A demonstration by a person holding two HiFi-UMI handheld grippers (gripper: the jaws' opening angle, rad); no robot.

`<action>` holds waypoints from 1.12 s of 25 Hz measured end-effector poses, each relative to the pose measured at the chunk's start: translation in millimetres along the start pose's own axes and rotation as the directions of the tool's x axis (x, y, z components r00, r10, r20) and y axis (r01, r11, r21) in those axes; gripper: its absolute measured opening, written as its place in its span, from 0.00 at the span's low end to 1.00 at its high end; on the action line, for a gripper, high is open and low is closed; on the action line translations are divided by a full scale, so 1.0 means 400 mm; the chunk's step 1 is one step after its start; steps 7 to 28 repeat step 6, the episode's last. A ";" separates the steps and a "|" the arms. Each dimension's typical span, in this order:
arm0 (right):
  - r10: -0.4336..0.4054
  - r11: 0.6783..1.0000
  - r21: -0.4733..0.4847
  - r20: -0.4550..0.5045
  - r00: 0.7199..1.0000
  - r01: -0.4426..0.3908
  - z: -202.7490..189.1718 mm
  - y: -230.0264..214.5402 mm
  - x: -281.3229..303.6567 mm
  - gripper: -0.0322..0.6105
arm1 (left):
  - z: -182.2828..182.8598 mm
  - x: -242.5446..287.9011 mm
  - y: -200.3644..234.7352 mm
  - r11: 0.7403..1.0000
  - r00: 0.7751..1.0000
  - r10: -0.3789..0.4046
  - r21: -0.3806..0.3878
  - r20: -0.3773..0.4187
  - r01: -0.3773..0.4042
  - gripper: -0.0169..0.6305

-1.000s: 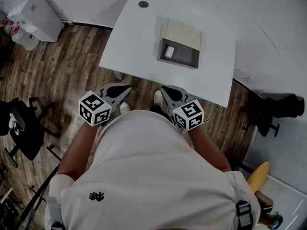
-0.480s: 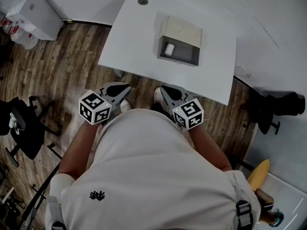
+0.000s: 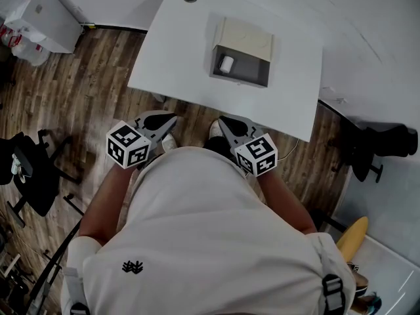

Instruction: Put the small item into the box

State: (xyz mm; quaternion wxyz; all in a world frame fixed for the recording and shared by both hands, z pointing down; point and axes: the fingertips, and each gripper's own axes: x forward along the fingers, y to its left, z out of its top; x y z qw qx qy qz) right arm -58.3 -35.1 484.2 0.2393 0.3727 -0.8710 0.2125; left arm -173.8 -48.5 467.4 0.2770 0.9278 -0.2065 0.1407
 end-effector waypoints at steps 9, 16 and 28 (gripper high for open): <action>0.009 1.000 -0.001 0.015 1.000 -0.009 0.007 -0.066 -0.020 0.06 | 0.021 0.060 -0.006 1.000 1.000 0.016 0.005 -0.014 -0.016 0.04; 0.009 1.000 -0.001 0.015 1.000 -0.009 0.007 -0.066 -0.020 0.06 | 0.021 0.060 -0.006 1.000 1.000 0.016 0.005 -0.014 -0.016 0.04; 0.009 1.000 -0.001 0.015 1.000 -0.009 0.007 -0.066 -0.020 0.06 | 0.021 0.060 -0.006 1.000 1.000 0.016 0.005 -0.014 -0.016 0.04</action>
